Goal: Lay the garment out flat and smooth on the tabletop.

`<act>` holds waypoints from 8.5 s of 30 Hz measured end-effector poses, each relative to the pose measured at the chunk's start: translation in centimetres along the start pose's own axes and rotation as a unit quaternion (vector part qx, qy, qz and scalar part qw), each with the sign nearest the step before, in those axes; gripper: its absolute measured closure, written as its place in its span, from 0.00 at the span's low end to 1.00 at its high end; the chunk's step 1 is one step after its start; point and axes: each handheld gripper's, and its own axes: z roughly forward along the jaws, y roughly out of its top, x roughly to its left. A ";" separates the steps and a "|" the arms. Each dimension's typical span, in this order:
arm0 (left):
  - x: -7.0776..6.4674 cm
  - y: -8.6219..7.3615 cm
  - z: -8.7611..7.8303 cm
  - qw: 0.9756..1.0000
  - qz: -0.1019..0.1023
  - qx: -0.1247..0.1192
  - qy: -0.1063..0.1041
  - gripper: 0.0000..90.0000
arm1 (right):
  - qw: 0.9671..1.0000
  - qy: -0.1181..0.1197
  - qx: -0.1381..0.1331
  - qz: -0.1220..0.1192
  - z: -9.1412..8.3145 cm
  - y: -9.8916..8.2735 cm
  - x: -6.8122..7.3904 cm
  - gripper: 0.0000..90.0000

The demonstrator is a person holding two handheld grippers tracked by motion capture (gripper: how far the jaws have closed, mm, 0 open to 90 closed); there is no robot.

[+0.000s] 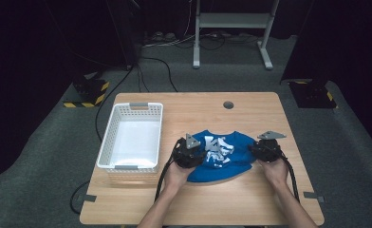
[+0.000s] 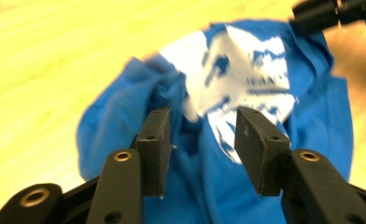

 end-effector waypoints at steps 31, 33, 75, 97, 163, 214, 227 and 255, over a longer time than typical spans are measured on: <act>4.2 3.5 8.0 0.989 -0.049 0.125 0.067 0.57 | 0.999 -0.003 0.041 -0.008 3.6 1.2 0.9 0.68; 4.3 3.3 8.1 0.988 -0.051 0.130 0.071 0.57 | 0.999 0.000 0.046 -0.004 3.9 1.0 0.8 0.70; 4.5 3.9 6.5 0.993 -0.046 0.083 0.072 0.64 | 1.000 -0.009 0.017 0.005 2.3 3.2 0.0 0.72; 4.1 2.1 6.5 0.988 -0.027 0.112 0.099 0.93 | 0.999 -0.033 0.015 -0.018 0.2 0.8 -1.1 0.99; -0.6 -1.1 3.1 0.998 0.018 0.049 0.023 0.62 | 0.999 0.013 -0.025 -0.027 -1.6 0.2 0.8 0.81; 0.9 -2.5 4.4 0.992 0.029 0.106 0.055 0.72 | 0.998 0.036 0.006 -0.043 -0.7 -3.9 2.4 0.89; 1.3 -3.4 2.2 0.995 0.010 0.091 0.042 0.87 | 0.998 0.015 0.005 -0.061 -3.2 -5.7 2.0 1.00; 3.4 -0.1 4.5 0.993 -0.030 0.068 0.089 0.75 | 0.998 0.013 0.014 -0.053 -4.0 -5.5 1.1 0.96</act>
